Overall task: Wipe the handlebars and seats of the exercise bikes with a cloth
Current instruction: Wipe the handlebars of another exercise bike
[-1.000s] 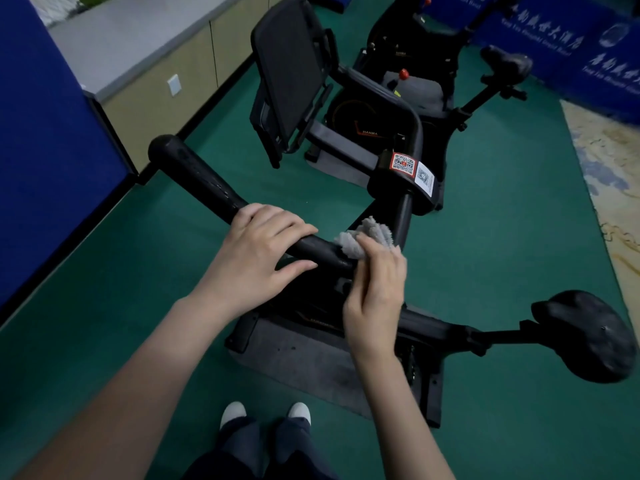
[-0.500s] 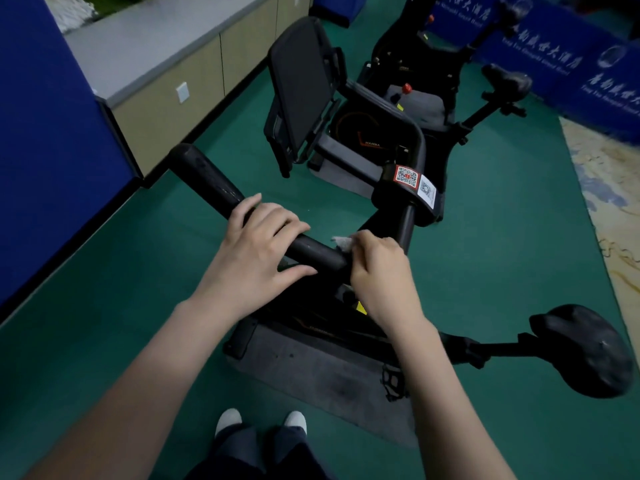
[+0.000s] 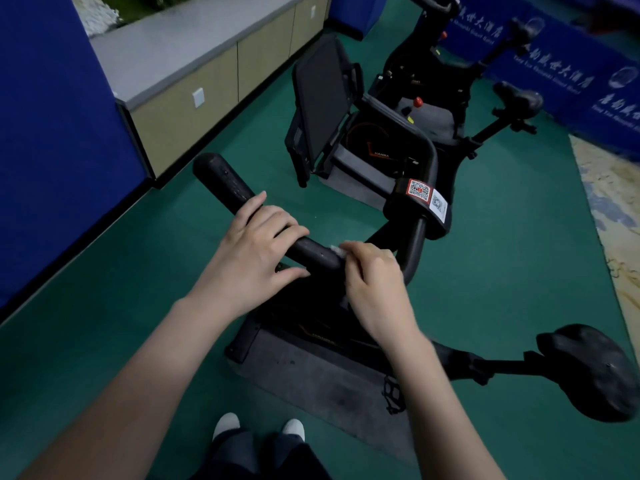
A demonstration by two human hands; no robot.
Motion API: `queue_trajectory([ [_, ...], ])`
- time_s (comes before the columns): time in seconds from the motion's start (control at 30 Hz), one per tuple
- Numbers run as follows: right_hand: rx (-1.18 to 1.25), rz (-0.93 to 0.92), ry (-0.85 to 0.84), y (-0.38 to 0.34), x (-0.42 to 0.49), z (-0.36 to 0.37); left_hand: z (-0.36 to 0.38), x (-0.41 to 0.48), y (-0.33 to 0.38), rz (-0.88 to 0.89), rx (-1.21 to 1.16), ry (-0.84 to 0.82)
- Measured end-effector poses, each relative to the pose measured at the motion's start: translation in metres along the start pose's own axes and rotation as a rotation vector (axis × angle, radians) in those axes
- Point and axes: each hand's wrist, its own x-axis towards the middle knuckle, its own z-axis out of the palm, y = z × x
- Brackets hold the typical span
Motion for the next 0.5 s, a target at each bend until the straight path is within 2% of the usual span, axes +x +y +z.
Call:
queue_trajectory([
  [0.1, 0.086, 0.021, 0.083, -0.009, -0.001, 0.014, 0.002, 0.0, -0.002, 0.003, -0.009, 0.013],
  [0.27, 0.081, -0.106, 0.282, 0.009, -0.017, 0.021, 0.003, -0.001, -0.003, 0.006, -0.012, 0.012],
  [0.37, 0.121, -0.12, 0.425, 0.014, -0.026, 0.033, 0.003, -0.001, -0.003, 0.008, -0.008, 0.016],
  [0.5, 0.201, -0.148, 0.533, 0.011, -0.029, 0.05, 0.003, -0.001, -0.003, 0.014, -0.007, 0.016],
])
